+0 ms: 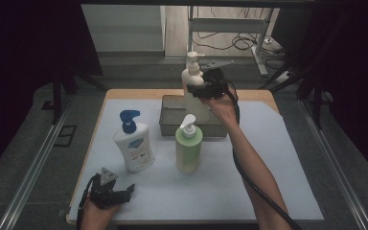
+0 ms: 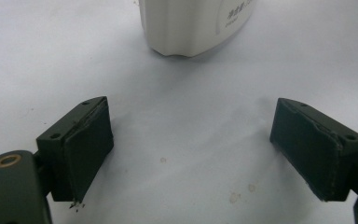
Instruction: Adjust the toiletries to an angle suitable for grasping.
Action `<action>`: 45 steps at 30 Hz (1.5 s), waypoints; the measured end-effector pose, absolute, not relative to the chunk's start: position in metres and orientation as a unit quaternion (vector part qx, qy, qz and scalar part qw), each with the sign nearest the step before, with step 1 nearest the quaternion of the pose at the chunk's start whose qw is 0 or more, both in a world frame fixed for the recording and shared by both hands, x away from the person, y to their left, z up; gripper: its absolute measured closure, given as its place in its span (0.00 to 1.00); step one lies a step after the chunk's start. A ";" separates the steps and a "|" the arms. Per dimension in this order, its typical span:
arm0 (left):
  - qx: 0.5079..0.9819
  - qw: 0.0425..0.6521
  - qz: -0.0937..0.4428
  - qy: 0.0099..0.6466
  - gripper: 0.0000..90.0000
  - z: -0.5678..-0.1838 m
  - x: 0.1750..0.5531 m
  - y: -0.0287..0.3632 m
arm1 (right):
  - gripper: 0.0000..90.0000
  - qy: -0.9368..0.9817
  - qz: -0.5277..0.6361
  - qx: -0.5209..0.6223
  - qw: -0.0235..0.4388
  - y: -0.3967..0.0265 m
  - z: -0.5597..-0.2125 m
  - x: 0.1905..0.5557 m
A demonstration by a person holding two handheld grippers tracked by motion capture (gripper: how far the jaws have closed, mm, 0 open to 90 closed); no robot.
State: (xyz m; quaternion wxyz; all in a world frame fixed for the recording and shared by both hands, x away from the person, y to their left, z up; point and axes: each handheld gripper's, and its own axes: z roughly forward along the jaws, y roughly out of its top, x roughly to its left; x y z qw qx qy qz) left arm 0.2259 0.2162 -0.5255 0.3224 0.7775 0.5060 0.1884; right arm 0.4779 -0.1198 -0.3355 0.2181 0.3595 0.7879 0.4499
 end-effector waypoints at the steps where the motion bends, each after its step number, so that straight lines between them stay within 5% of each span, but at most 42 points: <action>1: 0.778 0.323 0.188 0.506 0.14 -0.525 0.226 0.216 | 0.41 0.788 0.449 0.359 0.219 -0.118 -0.337 0.479; 45: 0.777 0.322 0.189 0.506 0.14 -0.525 0.226 0.216 | 0.41 0.810 0.420 0.367 0.183 -0.116 -0.392 0.477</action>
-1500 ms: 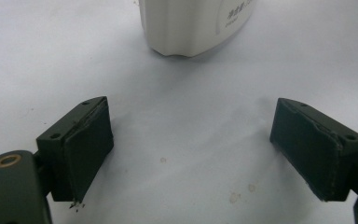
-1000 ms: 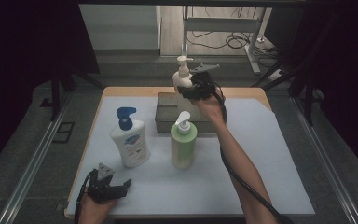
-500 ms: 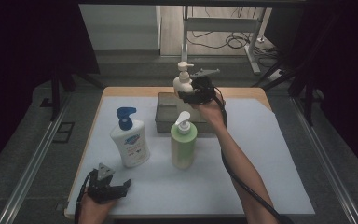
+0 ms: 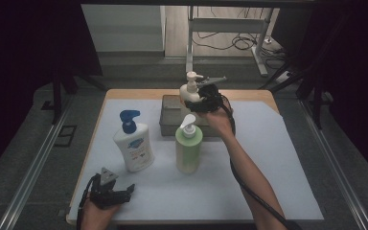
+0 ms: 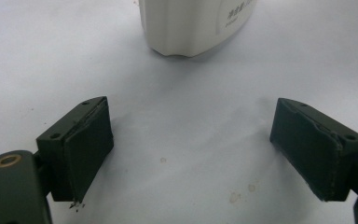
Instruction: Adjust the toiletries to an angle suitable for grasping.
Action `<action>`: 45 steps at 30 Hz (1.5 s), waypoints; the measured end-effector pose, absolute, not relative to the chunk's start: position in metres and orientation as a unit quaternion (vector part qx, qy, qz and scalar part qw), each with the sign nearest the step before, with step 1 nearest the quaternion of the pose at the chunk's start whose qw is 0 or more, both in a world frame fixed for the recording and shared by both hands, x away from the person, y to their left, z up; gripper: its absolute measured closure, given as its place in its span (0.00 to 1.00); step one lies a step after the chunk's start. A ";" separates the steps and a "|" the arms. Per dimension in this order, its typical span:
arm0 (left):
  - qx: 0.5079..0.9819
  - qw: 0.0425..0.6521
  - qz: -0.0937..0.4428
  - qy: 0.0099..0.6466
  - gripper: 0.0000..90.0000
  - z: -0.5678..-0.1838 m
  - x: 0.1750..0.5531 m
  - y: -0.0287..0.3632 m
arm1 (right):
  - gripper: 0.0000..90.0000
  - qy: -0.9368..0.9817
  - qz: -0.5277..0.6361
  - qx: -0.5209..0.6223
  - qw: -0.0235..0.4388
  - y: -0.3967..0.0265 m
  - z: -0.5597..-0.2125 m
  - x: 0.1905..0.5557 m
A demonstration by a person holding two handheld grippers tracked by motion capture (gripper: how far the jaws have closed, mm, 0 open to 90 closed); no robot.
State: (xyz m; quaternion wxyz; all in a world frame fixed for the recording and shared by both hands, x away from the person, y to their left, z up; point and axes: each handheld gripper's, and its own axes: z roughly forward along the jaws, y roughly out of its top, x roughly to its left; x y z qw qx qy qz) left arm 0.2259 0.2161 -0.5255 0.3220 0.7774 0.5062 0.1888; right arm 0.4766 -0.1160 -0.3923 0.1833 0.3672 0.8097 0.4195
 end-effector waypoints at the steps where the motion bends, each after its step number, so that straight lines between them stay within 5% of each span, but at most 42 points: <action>1: 0.777 0.322 0.189 0.506 0.14 -0.525 0.226 0.216 | 0.41 0.811 0.418 0.367 0.182 -0.116 -0.394 0.477; 45: 0.777 0.323 0.189 0.506 0.14 -0.526 0.226 0.216 | 0.35 0.817 0.425 0.351 0.168 -0.144 -0.405 0.458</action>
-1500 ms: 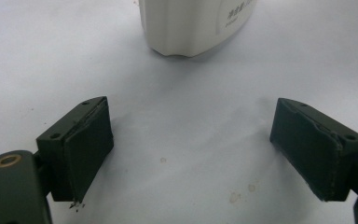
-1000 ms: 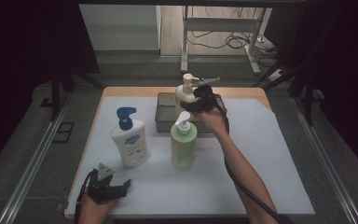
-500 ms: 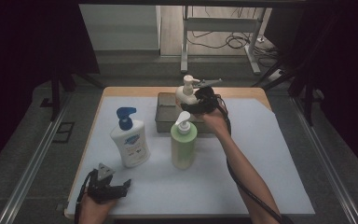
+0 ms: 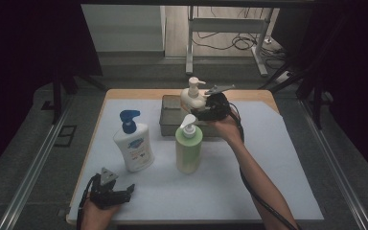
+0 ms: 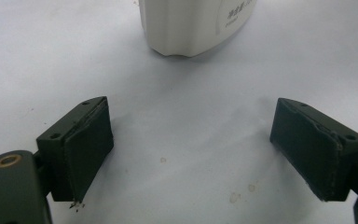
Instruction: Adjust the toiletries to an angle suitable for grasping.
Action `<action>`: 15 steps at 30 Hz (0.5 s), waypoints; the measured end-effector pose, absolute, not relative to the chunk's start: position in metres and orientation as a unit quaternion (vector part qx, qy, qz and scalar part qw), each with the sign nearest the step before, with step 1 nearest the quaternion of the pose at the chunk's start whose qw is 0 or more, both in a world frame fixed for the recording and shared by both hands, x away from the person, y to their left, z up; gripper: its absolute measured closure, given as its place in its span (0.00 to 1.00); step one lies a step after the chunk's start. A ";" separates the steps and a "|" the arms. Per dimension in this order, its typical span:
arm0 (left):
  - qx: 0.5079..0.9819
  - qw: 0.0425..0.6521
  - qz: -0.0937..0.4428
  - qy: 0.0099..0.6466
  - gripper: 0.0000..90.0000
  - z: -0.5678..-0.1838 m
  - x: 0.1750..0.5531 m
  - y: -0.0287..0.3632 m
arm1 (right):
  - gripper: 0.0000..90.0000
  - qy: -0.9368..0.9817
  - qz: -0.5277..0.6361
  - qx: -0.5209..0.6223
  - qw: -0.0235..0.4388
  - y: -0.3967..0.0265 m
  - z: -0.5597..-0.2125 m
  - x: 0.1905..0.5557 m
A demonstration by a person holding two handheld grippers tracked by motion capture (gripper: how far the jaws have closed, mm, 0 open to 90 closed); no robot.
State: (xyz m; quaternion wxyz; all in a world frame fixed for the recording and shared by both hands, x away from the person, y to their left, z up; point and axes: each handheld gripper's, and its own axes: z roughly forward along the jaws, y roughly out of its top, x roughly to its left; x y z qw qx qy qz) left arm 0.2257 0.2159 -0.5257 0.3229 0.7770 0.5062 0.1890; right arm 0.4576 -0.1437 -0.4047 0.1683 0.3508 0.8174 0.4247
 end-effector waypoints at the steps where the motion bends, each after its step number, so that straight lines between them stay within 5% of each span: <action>1: 0.777 0.323 0.189 0.506 0.14 -0.526 0.226 0.216 | 0.35 0.817 0.426 0.351 0.167 -0.145 -0.405 0.456; 15: 0.777 0.323 0.190 0.506 0.14 -0.526 0.226 0.216 | 0.39 0.815 0.434 0.351 0.154 -0.164 -0.404 0.439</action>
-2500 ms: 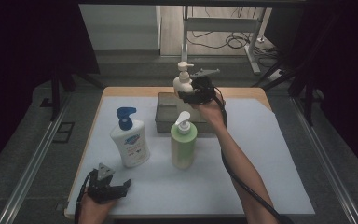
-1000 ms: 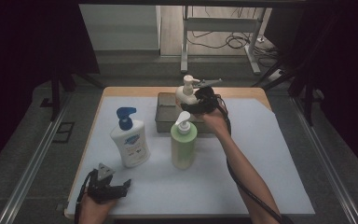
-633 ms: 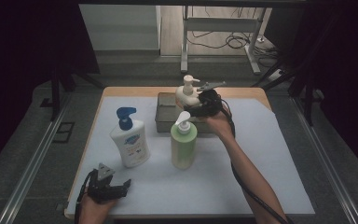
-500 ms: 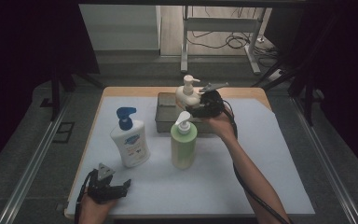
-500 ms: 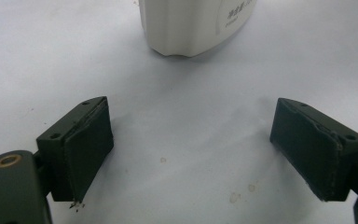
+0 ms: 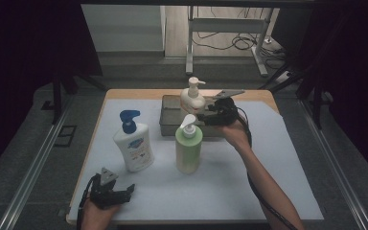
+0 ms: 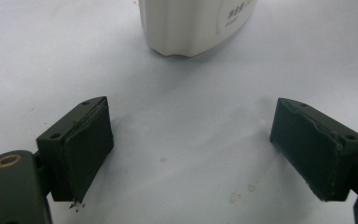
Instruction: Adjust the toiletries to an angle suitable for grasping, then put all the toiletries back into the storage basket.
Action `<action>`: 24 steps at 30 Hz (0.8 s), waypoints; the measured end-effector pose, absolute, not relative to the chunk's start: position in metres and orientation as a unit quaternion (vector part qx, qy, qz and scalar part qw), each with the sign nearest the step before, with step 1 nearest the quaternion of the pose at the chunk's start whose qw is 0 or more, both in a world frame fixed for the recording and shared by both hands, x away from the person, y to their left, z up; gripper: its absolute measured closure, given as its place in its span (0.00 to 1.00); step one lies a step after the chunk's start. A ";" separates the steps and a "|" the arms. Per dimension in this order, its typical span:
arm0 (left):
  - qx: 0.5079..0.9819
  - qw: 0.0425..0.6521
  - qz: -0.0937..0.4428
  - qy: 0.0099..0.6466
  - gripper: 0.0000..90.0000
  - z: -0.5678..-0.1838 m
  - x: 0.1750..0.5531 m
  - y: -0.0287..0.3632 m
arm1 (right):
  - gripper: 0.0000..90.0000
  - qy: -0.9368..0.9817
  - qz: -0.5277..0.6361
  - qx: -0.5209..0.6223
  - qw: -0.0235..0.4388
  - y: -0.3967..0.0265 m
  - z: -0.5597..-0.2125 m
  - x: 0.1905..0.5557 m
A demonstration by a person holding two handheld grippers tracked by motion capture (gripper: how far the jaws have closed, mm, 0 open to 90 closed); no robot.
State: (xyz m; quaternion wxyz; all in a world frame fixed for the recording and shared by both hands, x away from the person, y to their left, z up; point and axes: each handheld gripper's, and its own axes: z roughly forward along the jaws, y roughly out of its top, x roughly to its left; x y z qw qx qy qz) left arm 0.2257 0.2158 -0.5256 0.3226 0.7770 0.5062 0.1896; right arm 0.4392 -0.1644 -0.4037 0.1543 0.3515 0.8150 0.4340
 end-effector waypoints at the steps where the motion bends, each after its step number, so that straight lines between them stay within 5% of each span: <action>1: 0.777 0.323 0.190 0.506 0.14 -0.526 0.226 0.216 | 0.40 0.816 0.433 0.350 0.155 -0.166 -0.404 0.438; 24: 0.777 0.322 0.189 0.506 0.14 -0.526 0.226 0.216 | 0.57 0.804 0.418 0.392 0.160 -0.196 -0.419 0.448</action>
